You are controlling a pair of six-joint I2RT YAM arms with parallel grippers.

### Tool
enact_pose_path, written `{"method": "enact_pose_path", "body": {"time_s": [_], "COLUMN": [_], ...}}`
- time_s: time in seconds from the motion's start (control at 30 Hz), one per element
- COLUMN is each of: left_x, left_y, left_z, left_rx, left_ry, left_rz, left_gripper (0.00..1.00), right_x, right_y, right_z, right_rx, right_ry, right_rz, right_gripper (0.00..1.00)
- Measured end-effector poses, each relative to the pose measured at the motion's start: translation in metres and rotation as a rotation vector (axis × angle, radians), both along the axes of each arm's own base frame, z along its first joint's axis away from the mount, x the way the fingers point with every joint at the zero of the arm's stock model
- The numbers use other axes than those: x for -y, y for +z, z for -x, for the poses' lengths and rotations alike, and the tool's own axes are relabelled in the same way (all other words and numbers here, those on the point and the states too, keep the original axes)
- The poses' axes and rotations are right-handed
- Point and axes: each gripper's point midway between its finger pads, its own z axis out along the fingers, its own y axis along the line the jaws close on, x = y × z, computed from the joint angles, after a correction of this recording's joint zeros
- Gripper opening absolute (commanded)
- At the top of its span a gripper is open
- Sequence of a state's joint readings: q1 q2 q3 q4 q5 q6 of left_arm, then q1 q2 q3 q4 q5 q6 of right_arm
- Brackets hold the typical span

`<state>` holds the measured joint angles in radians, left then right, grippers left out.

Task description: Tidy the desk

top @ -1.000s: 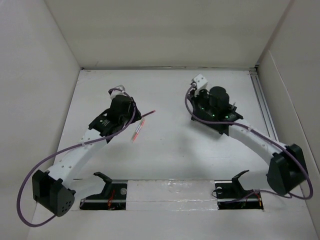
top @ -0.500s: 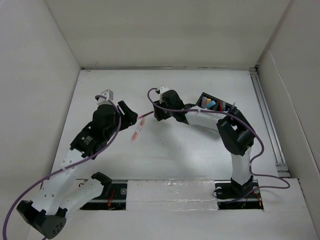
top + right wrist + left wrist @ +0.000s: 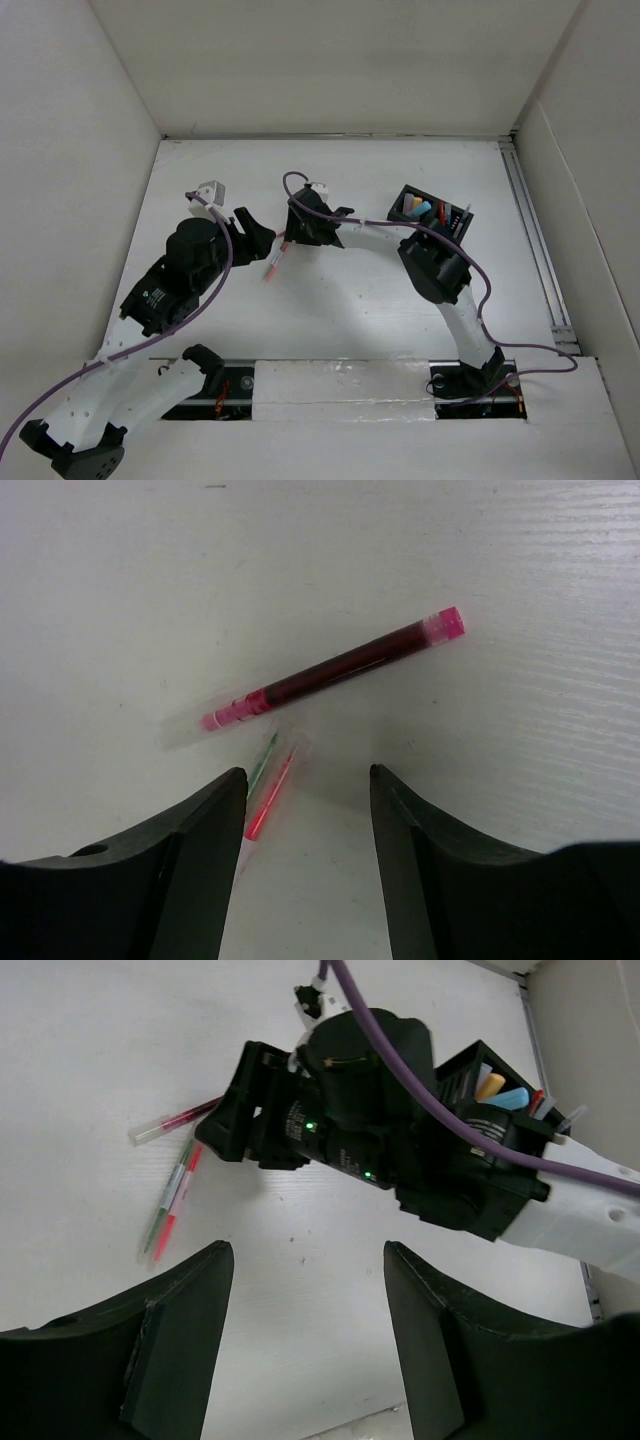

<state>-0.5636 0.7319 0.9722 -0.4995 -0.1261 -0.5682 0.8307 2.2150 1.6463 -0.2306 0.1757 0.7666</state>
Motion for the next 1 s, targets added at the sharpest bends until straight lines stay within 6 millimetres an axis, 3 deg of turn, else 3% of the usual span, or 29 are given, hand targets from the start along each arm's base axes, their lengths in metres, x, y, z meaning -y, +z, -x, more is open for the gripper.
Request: {"method": "enact_pose_path", "body": {"time_s": [0.3,0.53,0.77,1.0], "left_x": [0.016,0.014,0.006,-0.001], "left_y": [0.020,0.031,0.051,0.065], "left_z": [0.021,0.031,0.038,0.043], "left_rx": [0.074,0.119,0.183,0.220], "left_ry": [-0.115,-0.136,-0.128,-0.117], "left_rz": [-0.020,-0.047,-0.038,-0.032], "left_gripper": [0.58,0.58,0.58,0.58], "right_x": [-0.006,-0.012,-0.005,0.012], "right_y": [0.002,0.004,-0.001,-0.005], "right_z": [-0.014,-0.027,-0.020,-0.013], "right_rx": [-0.029,-0.047,-0.087,-0.115], "right_ry": [-0.186,-0.283,-0.343,-0.392], "right_rz": [-0.023,0.038,0.112,0.178], "right_gripper": [0.59,0.53,0.45,0.45]}}
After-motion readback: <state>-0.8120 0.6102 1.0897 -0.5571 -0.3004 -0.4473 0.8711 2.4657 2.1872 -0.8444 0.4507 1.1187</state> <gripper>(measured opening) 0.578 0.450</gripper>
